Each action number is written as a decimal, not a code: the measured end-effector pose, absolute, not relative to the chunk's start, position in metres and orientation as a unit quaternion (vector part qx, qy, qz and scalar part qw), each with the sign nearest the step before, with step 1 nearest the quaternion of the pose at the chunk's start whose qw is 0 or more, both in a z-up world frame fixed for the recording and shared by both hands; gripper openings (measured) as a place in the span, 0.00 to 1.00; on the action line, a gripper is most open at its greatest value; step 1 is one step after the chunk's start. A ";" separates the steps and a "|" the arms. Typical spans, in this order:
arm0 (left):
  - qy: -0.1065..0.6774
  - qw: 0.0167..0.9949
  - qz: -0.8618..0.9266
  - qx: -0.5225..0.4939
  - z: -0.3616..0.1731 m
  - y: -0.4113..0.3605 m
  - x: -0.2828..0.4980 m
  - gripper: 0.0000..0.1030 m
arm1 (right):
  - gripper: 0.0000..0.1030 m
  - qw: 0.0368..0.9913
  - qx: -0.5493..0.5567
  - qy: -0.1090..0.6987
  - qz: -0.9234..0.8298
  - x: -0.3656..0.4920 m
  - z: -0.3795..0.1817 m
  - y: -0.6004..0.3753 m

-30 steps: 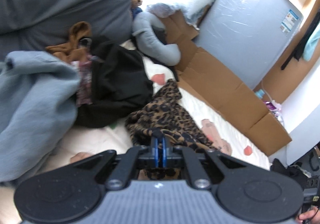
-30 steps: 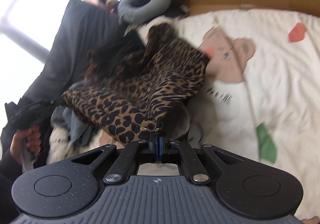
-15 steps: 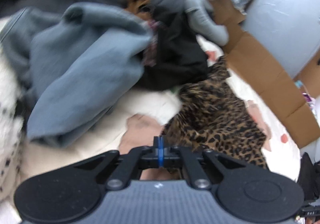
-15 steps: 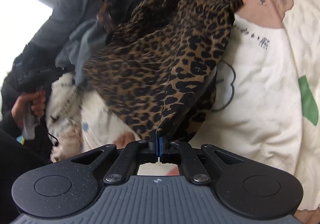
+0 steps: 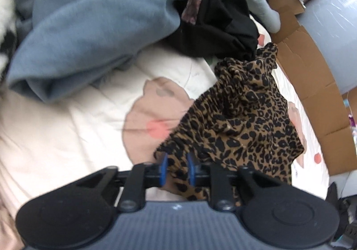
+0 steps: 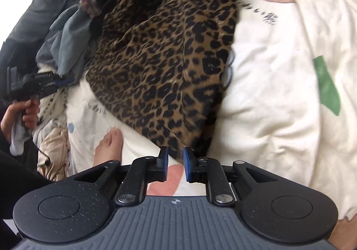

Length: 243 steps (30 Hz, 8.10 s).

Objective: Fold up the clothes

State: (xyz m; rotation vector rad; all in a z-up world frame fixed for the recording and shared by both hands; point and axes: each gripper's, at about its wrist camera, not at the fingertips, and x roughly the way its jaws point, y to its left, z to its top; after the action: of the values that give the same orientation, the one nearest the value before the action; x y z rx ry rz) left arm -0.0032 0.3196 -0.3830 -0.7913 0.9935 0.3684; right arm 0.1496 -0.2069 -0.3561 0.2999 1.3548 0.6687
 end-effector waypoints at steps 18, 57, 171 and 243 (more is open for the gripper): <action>0.468 0.733 0.203 -0.449 -0.435 0.306 0.011 0.58 | 0.43 0.810 0.145 0.520 0.228 0.257 -0.353 -0.222; 0.445 0.729 0.282 -0.438 -0.431 0.316 -0.011 0.12 | 0.49 0.764 0.341 0.524 0.163 0.445 -0.446 -0.192; 0.428 0.794 0.215 -0.374 -0.401 0.323 0.034 0.13 | 0.43 0.819 0.188 0.509 0.184 0.229 -0.357 -0.335; 0.471 0.793 0.120 -0.367 -0.430 0.282 0.051 0.03 | 0.00 0.874 -0.027 0.460 0.155 0.319 -0.370 -0.298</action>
State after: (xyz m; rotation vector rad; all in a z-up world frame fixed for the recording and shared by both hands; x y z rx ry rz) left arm 0.0506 0.2821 -0.4303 -0.7897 1.0132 0.2589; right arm 0.3190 -0.2980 -0.3698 -0.0560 0.9606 0.3234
